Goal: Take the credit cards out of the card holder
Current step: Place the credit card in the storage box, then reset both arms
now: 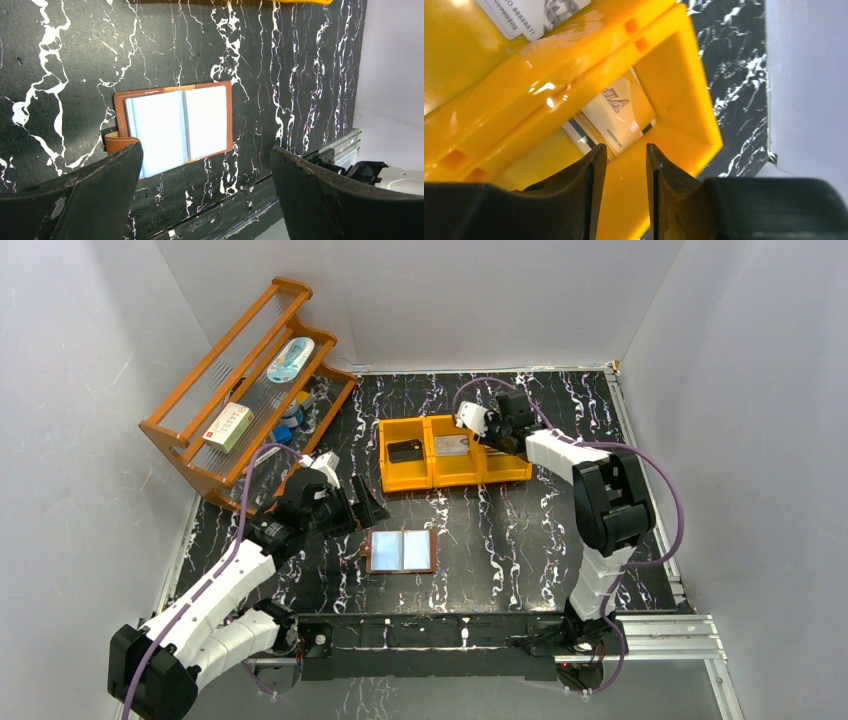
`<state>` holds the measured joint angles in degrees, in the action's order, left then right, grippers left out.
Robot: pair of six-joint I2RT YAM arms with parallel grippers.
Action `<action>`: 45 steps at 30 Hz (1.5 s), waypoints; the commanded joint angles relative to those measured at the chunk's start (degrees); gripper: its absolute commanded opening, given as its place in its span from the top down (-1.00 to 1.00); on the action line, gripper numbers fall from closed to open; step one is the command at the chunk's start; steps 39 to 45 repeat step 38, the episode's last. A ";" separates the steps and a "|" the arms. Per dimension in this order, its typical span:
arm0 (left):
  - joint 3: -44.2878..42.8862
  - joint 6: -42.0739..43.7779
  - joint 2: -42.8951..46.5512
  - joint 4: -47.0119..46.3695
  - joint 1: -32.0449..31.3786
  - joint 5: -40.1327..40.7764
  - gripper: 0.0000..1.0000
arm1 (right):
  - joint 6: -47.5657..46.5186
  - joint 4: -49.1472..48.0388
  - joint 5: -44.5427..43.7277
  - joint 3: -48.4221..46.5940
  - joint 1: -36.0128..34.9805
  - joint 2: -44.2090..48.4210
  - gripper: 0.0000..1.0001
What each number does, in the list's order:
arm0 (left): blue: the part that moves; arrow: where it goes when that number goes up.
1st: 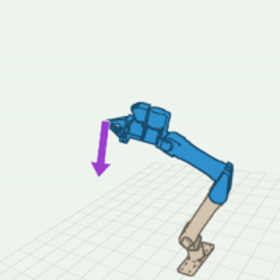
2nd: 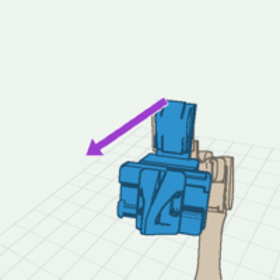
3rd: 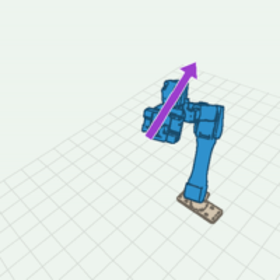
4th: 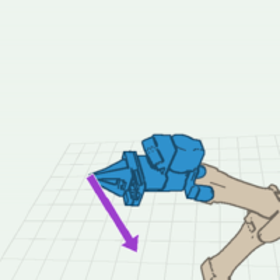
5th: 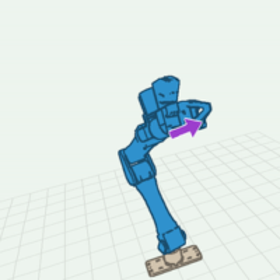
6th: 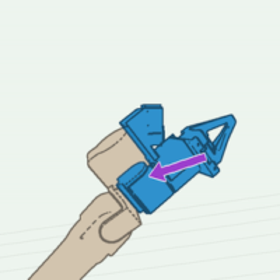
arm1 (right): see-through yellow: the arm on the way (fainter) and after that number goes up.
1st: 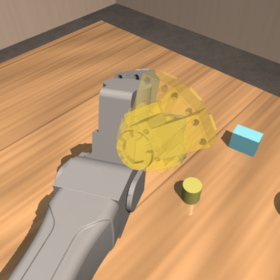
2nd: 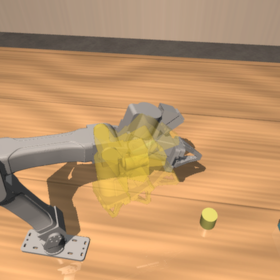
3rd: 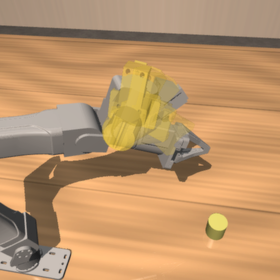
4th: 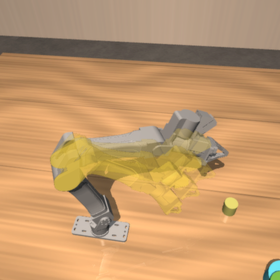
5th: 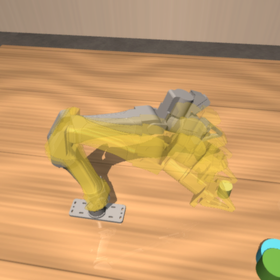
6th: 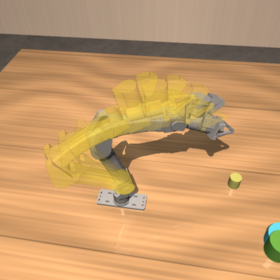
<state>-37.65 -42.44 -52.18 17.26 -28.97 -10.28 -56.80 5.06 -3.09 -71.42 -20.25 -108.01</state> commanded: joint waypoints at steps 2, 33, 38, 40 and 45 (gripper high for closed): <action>-0.63 -1.16 -0.49 2.29 0.14 1.91 -0.97 | 14.65 -2.99 -0.32 -3.67 0.39 10.82 0.09; -38.55 12.69 -1.97 26.78 0.10 46.52 -0.97 | 74.53 14.20 -7.89 4.10 0.41 50.06 -0.97; -37.40 10.95 -1.73 25.91 0.19 44.65 -0.97 | 75.19 14.43 -7.32 4.27 0.47 48.75 -0.97; -37.40 10.95 -1.73 25.91 0.19 44.65 -0.97 | 75.19 14.43 -7.32 4.27 0.47 48.75 -0.97; -37.40 10.95 -1.73 25.91 0.19 44.65 -0.97 | 75.19 14.43 -7.32 4.27 0.47 48.75 -0.97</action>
